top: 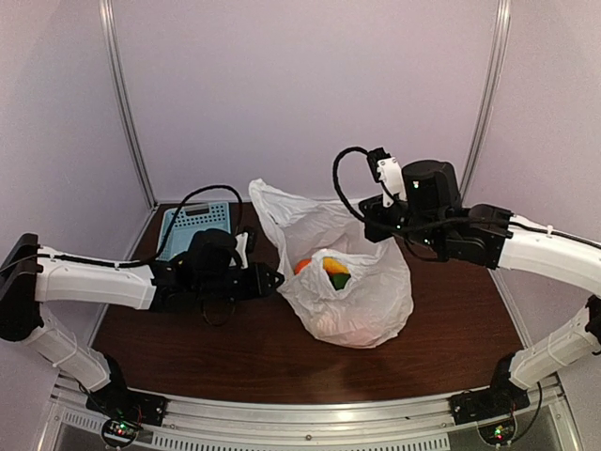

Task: Untie the knot of the plastic bag and take out the fruit
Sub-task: Hold the bag opening of the takeout bag, then adjust the bag opening on the takeout bag.

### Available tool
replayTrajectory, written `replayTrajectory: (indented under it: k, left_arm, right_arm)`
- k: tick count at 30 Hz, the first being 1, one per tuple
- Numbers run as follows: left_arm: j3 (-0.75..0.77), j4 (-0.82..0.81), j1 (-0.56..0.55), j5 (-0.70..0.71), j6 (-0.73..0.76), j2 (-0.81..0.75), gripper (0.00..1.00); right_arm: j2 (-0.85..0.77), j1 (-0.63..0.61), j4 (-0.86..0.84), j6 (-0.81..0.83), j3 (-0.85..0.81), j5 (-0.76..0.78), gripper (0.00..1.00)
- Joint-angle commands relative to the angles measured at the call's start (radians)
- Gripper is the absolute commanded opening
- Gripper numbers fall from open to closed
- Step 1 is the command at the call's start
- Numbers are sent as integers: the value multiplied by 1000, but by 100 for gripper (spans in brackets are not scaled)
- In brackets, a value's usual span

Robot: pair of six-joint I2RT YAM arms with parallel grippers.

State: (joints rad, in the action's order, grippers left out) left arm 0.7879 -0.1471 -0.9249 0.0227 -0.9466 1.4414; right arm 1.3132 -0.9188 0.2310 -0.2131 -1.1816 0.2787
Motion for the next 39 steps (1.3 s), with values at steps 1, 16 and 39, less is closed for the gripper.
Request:
replayTrajectory:
  k: [1, 16, 39]
  left_arm:
    - [-42, -30, -7, -2, 0, 3, 18]
    - [-146, -285, -8, -144, 43, -21, 0]
    - [-175, -261, -7, -138, 103, -70, 0]
  right_arm:
    - [-33, -5, -6, 1, 21, 76, 0]
    - [-53, -69, 102, 68, -92, 50, 79]
    - [265, -235, 262, -122, -176, -42, 54]
